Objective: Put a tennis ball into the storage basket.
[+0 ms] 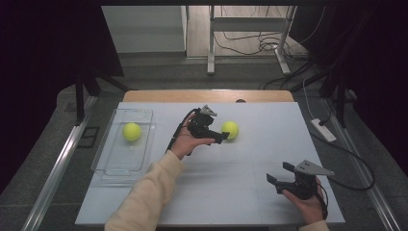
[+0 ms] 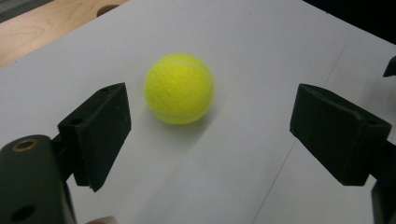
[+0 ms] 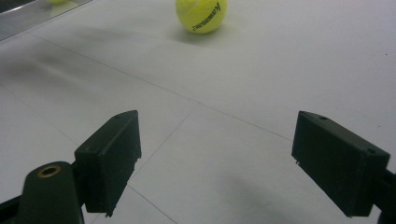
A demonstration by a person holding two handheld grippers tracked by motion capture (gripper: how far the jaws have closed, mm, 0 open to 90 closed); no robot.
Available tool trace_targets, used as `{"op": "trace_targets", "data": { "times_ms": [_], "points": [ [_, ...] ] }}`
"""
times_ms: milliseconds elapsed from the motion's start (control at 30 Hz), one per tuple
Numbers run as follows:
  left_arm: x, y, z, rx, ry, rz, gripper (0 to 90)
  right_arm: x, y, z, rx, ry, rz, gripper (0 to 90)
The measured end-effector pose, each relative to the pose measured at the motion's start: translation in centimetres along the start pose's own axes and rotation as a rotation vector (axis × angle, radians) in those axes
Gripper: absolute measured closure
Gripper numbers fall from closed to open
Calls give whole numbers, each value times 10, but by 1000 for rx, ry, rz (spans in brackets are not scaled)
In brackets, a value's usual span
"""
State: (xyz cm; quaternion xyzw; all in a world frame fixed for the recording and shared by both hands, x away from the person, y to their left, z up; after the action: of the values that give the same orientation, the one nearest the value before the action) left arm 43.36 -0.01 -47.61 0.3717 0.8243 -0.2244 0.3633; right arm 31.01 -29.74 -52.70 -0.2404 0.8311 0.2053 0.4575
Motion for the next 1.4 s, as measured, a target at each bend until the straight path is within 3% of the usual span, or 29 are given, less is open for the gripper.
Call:
{"op": "trace_targets", "data": {
  "times_ms": [333,1400],
  "points": [
    [-1,2,18,4,29,-4,137,0,-1,0,-2,-3,5,158],
    [-8,8,49,-18,73,-9,140,1,-1,0,-4,-1,6,158]
  ]
}}
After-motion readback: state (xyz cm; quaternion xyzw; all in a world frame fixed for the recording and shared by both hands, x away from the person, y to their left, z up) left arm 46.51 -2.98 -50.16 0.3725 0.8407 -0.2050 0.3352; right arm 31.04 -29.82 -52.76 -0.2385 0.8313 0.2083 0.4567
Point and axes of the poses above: each handheld gripper's, and its own axes: z roughly forward along the jaws, x roughly out of its underside, y roughly to its left, the point moved 4 cm from there along z, roughly forward along the jaws, and after that the axes turned 3 degrees about z, right-handed, at the moved point
